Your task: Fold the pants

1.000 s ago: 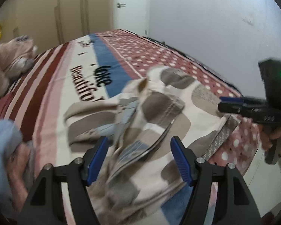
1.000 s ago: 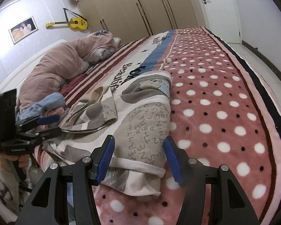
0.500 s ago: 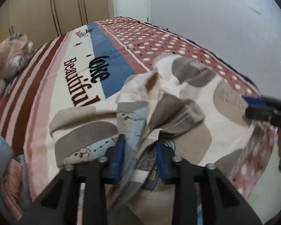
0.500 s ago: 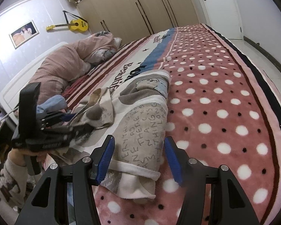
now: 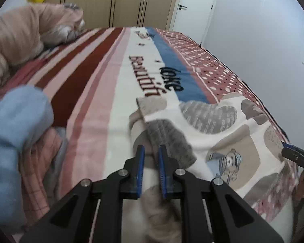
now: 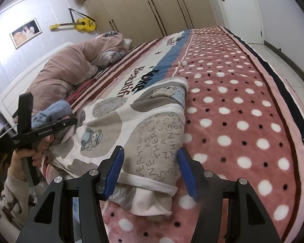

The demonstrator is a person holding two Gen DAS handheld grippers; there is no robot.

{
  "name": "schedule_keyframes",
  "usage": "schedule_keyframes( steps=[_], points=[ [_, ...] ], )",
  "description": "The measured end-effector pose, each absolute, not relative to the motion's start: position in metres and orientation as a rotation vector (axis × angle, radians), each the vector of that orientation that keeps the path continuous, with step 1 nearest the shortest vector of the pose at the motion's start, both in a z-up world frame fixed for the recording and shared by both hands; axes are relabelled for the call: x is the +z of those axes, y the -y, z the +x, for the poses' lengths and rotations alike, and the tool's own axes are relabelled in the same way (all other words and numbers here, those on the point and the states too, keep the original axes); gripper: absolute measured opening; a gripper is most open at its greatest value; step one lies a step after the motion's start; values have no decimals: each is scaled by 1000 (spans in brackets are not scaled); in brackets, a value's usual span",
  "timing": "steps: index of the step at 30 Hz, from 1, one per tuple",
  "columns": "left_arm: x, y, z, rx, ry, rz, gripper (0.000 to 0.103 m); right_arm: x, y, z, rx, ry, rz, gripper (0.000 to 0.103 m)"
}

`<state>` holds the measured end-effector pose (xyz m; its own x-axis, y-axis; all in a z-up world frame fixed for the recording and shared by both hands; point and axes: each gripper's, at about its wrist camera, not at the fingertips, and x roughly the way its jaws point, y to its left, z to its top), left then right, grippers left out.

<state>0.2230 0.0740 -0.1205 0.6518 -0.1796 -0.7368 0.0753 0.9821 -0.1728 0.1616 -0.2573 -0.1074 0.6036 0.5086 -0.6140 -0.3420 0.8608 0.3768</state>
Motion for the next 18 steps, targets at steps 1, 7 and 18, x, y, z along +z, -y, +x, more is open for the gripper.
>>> schedule_keyframes(
  steps=[1,7,18],
  points=[
    [-120,-76,221,-161,-852,-136,11,-107,257,162,493,-781,227,51],
    [-112,-75,211,-343,-841,-251,44,-101,253,161,477,-776,214,51],
    [-141,-47,216,-367,-942,-235,39,-99,250,160,485,-769,207,52]
  ],
)
